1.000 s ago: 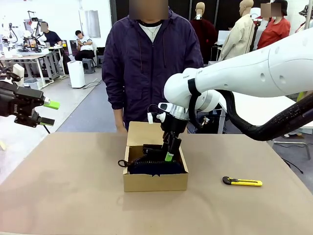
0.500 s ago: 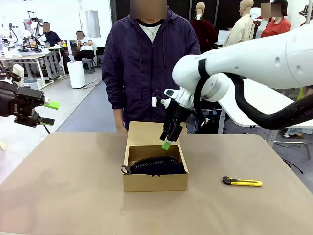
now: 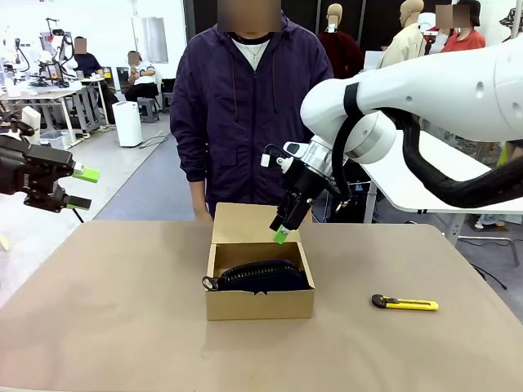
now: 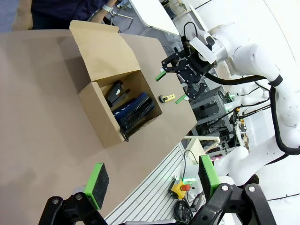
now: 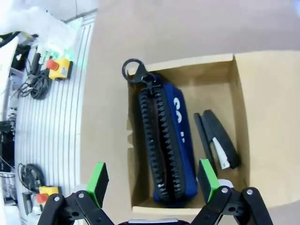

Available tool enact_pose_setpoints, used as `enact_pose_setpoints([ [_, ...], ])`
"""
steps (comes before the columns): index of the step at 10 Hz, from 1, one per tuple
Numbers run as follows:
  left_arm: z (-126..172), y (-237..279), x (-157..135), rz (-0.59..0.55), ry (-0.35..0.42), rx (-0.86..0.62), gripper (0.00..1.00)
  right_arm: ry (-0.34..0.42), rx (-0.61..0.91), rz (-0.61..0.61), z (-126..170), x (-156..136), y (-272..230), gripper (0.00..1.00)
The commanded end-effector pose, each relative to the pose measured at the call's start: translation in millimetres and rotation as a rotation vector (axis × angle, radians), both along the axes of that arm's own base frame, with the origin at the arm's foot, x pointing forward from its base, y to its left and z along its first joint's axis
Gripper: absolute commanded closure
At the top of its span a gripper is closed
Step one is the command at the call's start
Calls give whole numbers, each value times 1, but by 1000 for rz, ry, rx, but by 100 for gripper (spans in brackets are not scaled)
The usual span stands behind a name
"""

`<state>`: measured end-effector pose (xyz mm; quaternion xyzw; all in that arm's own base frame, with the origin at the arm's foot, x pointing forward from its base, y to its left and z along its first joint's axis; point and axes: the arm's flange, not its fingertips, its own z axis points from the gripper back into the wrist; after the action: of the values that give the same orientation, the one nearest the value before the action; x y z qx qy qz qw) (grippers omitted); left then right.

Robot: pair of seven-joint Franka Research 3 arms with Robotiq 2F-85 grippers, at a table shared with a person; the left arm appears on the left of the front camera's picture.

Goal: Pack the items into the box.
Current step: Pick up the item indicated by the person and place it inside the Mailer Box.

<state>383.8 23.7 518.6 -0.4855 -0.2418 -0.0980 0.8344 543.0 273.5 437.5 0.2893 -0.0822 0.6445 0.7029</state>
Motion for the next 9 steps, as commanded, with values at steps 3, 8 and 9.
enact_pose_setpoints([
  [3,1,3,-1,-10,-2,-1,0,313,202,-545,68,-33,-101,0],
  [8,1,3,-1,-10,-2,-1,0,664,887,-1023,115,-125,-247,0],
  [9,1,3,-1,-10,-2,-1,0,667,962,-1042,108,-147,-262,0],
])
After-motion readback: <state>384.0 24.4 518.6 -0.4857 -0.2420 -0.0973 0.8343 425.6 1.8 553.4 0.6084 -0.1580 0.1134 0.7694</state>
